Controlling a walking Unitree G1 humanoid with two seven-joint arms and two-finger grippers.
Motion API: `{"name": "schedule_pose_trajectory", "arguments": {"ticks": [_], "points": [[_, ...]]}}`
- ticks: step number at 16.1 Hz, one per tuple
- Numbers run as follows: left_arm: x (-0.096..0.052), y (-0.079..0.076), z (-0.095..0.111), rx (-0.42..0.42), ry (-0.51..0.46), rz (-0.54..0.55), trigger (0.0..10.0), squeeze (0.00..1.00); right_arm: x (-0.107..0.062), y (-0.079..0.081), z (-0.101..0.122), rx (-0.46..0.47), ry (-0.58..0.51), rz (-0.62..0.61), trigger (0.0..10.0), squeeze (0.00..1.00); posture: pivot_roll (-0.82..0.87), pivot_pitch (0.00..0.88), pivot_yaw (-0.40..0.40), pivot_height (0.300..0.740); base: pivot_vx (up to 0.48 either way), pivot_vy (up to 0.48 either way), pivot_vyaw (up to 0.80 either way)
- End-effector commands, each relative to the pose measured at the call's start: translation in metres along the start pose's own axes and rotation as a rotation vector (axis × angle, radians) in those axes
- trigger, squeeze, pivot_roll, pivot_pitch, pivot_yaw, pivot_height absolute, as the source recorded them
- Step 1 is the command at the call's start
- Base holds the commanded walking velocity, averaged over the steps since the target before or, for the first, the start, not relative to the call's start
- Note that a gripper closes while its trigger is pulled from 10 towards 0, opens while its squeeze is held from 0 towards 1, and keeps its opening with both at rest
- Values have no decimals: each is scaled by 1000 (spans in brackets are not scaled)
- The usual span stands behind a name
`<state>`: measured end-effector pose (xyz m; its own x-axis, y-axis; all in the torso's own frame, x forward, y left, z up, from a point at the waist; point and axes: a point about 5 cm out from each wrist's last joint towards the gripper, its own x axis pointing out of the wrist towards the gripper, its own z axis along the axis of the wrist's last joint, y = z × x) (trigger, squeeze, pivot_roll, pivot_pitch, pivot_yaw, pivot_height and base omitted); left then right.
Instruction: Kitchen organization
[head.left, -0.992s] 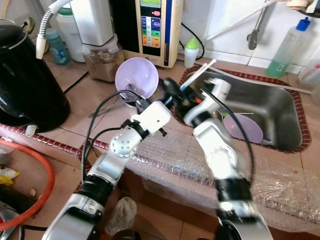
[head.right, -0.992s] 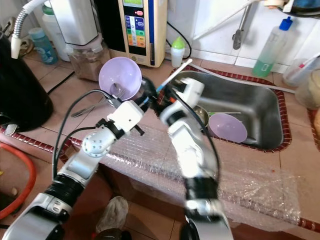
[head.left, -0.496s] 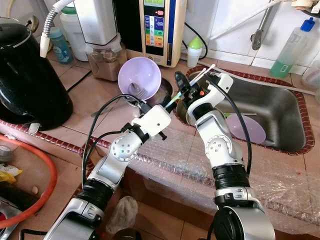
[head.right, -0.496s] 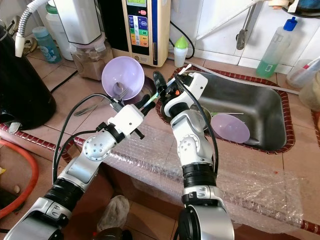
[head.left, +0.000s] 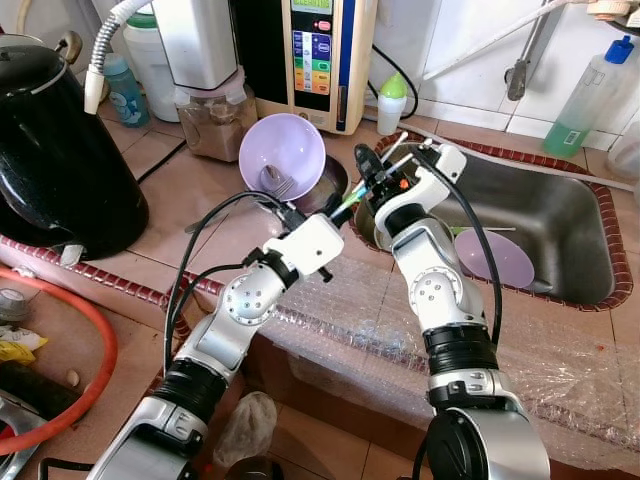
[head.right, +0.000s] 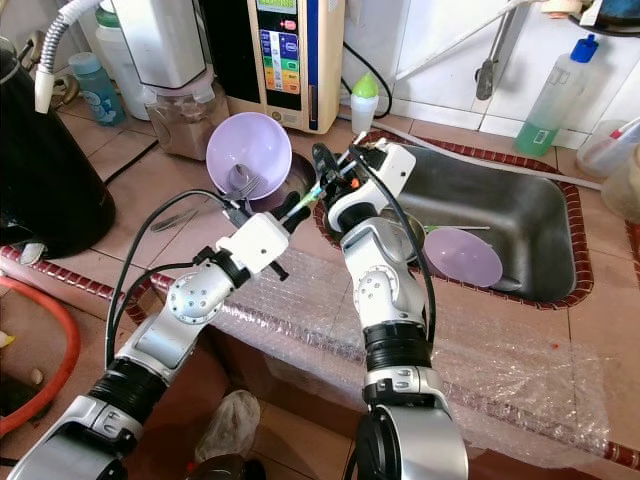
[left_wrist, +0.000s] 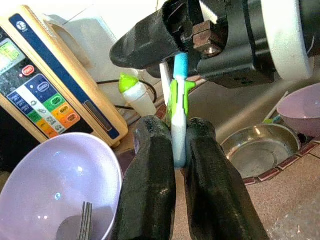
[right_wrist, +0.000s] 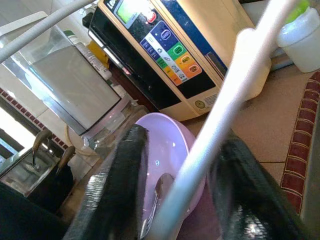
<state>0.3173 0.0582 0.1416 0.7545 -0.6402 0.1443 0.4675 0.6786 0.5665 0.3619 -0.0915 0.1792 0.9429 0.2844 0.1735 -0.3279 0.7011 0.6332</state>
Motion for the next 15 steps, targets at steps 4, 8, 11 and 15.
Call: {"name": "schedule_pose_trajectory", "arguments": {"ticks": [4,8,11,15], "points": [[-1,6,-7,24,37,30,10000,0,-1,-12,10,-3,-42,-56,0,0,4,0,24,740,0,0,0],[0,6,-8,23,37,38,10000,1000,0,-13,13,-8,-55,-77,0,0,4,0,22,740,0,0,0],[1,5,-8,19,35,37,10000,1000,2,-14,16,-4,-68,-95,0,0,2,0,22,740,0,0,0],[-3,5,-7,-21,26,35,10000,1000,7,-21,33,-156,-112,-113,0,0,7,0,24,740,0,0,0]]}}
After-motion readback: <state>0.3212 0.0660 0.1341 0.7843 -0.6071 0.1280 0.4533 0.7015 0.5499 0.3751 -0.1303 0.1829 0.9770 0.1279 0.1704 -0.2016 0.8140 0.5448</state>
